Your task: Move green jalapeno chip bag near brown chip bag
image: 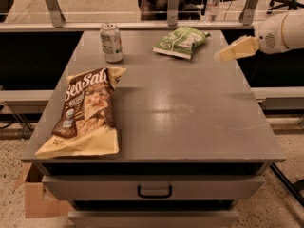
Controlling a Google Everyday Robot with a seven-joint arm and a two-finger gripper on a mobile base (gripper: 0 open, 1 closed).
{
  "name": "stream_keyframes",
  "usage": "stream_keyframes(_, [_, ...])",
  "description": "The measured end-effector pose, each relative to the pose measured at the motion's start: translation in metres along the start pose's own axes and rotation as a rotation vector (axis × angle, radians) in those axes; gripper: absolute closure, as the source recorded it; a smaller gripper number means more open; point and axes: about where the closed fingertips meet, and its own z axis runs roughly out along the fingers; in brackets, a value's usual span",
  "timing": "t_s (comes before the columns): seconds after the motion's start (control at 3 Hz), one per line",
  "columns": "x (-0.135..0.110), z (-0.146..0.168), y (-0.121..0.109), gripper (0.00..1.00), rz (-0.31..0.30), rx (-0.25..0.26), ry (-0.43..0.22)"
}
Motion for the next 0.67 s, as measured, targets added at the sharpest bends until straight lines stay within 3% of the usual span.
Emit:
stream_keyframes(0.33, [-0.002,0.015,0.008,0.00,0.027,-0.024,-0.032])
stream_keyframes(0.67, [-0.008,0.066,0.014,0.00,0.052,-0.055,-0.054])
